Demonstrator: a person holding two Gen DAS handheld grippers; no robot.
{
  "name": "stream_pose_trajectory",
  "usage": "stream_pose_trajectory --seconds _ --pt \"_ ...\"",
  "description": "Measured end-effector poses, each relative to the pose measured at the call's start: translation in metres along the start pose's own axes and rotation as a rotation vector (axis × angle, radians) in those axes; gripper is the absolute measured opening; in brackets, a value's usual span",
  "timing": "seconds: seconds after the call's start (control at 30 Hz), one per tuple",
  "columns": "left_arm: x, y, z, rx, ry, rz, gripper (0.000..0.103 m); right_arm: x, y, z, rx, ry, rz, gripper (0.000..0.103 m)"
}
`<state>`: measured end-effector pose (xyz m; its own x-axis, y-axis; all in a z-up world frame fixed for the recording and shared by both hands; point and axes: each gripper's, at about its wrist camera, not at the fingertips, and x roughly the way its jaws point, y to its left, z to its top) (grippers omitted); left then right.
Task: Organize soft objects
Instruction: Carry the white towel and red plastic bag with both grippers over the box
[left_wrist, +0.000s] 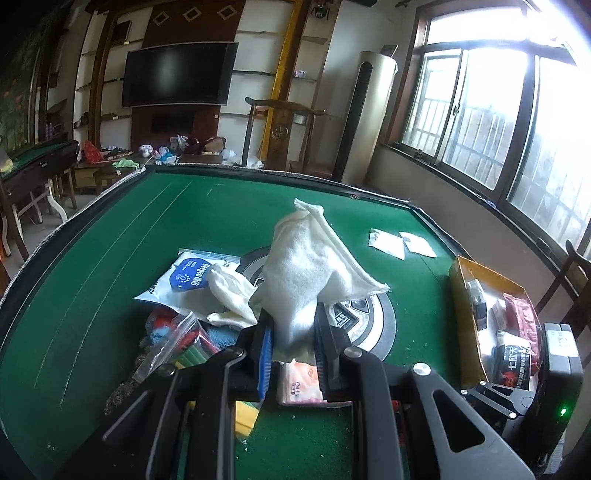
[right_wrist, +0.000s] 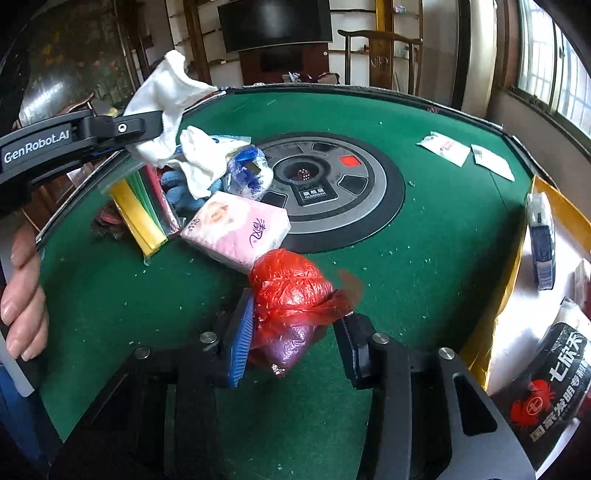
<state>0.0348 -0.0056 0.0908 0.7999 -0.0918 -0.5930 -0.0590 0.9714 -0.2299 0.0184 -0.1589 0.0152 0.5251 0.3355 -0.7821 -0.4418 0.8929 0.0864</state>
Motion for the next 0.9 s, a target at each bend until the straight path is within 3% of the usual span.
stream_pose_trajectory --seconds 0.13,0.37,0.57,0.9 --pt "0.001 0.001 0.0 0.001 0.009 -0.001 0.019 0.006 0.004 0.0 -0.019 0.008 -0.03 0.04" --pt "0.0 0.0 0.0 0.008 0.009 0.0 0.02 0.011 -0.002 0.0 0.017 0.025 -0.004 0.04" --pt "0.0 0.0 0.001 0.008 0.011 0.0 0.02 -0.007 -0.002 0.004 0.021 -0.053 -0.002 0.04" --pt "0.003 -0.016 -0.004 0.053 0.024 -0.031 0.02 -0.036 -0.029 0.011 0.132 -0.176 -0.021 0.04"
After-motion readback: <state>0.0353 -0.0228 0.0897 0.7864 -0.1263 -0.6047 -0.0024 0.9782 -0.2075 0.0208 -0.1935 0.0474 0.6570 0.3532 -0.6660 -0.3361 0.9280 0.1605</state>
